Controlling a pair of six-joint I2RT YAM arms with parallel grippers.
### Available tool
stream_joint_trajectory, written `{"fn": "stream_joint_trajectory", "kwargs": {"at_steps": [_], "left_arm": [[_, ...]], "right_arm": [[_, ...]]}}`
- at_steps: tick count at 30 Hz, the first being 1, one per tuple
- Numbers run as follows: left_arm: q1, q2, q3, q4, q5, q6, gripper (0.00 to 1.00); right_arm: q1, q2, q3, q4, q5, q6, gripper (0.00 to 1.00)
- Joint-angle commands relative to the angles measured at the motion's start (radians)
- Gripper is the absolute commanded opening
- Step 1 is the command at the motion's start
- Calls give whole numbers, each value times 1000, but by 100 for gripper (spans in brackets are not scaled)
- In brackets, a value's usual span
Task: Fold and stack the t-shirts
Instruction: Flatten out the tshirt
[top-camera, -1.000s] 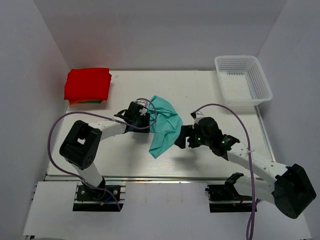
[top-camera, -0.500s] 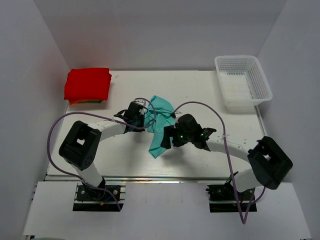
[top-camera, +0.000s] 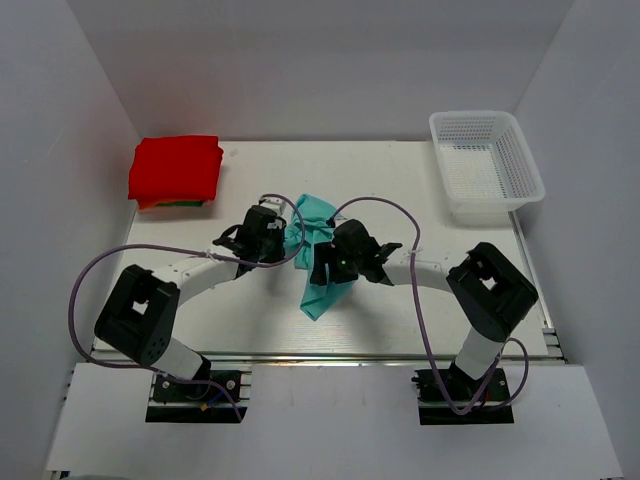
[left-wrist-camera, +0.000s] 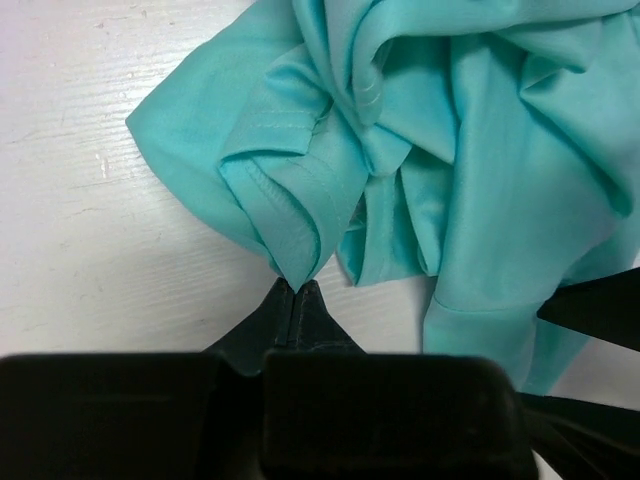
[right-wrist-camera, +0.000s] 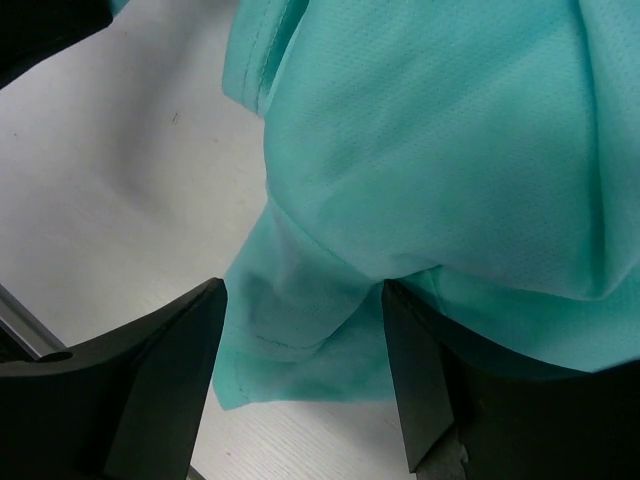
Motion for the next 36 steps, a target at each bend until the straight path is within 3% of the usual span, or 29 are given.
{"fn": "stream_joint_trajectory", "kwargs": {"at_steps": [1, 5, 9, 11, 12, 13, 19, 21, 30, 36], "left_arm": [[-4, -63, -7, 30, 34, 6, 0], [-4, -85, -17, 39, 45, 6, 0], [-4, -117, -8, 19, 25, 6, 0], [-4, -143, -7, 19, 25, 6, 0], [-4, -143, -7, 10, 25, 6, 0], [-4, -164, -7, 10, 25, 6, 0], [-4, -226, 3, -16, -13, 6, 0], [-4, -252, 25, -61, -85, -6, 0], [8, -338, 225, -222, -409, -75, 0], [8, -396, 368, -315, -617, -86, 0]], "right_arm": [[3, -5, 5, 26, 16, 28, 69], [12, 12, 3, 79, -6, -11, 59], [9, 47, 37, 77, -26, -28, 25], [10, 52, 36, 73, -20, -19, 12], [6, 52, 36, 76, -16, -18, 12], [7, 48, 34, 73, -6, -15, 0], [4, -29, 3, 67, 51, -34, 0], [3, -115, 16, 16, 88, -51, 0], [-20, -514, 54, -193, 645, -136, 0], [-59, -649, 129, -210, 784, -249, 0]]}}
